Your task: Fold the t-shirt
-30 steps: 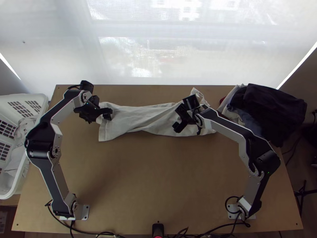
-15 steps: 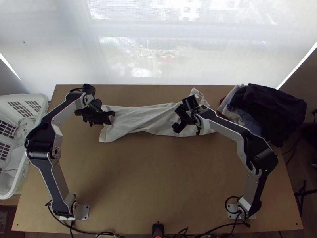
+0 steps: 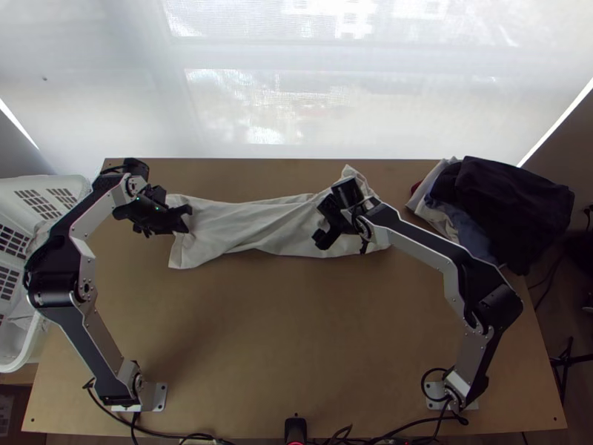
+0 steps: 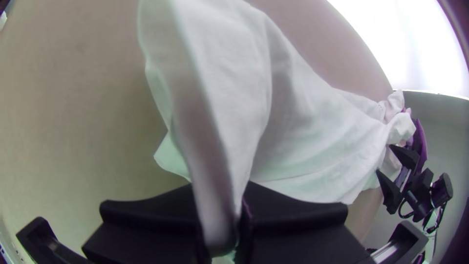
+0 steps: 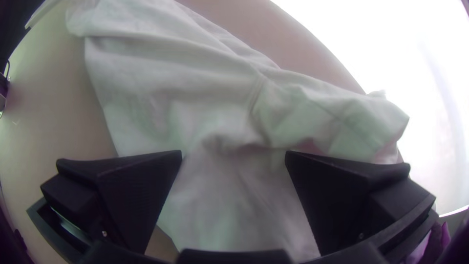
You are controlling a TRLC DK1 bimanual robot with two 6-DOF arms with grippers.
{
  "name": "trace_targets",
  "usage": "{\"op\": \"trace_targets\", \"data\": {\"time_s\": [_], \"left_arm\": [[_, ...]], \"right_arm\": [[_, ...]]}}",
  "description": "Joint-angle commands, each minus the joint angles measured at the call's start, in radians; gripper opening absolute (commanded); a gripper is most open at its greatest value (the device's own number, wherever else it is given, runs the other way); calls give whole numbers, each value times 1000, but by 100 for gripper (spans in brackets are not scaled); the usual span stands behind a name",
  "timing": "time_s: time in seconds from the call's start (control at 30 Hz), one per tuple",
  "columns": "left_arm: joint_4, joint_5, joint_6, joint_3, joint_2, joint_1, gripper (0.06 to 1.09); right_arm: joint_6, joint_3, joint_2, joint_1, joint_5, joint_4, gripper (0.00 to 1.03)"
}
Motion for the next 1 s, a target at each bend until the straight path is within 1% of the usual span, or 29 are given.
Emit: {"op": "trace_targets", "data": {"time_s": [0.0,0.13,0.27,0.43,0.57,0.77,0.97], "left_arm": [[-17,13,34,-4,-33,72,9],[-45,25,40,16,-44,81,9],[-62,39,37,30,-64,78,9],[-85,53,17,59,-87,60,9],[-126,68,5,113,-103,51,9],[-188,116,-12,191,-109,31,9],[-214,166,-34,238,-112,-3,9]], "right_arm": [[8,22,-13,37,1,-14,98],[29,53,-59,53,-1,-27,98],[31,136,-62,80,-10,-62,98],[28,203,25,94,-31,-65,98],[31,209,93,100,-39,-63,98],[33,209,167,94,-45,-50,98],[34,212,214,70,-50,-50,98]]}}
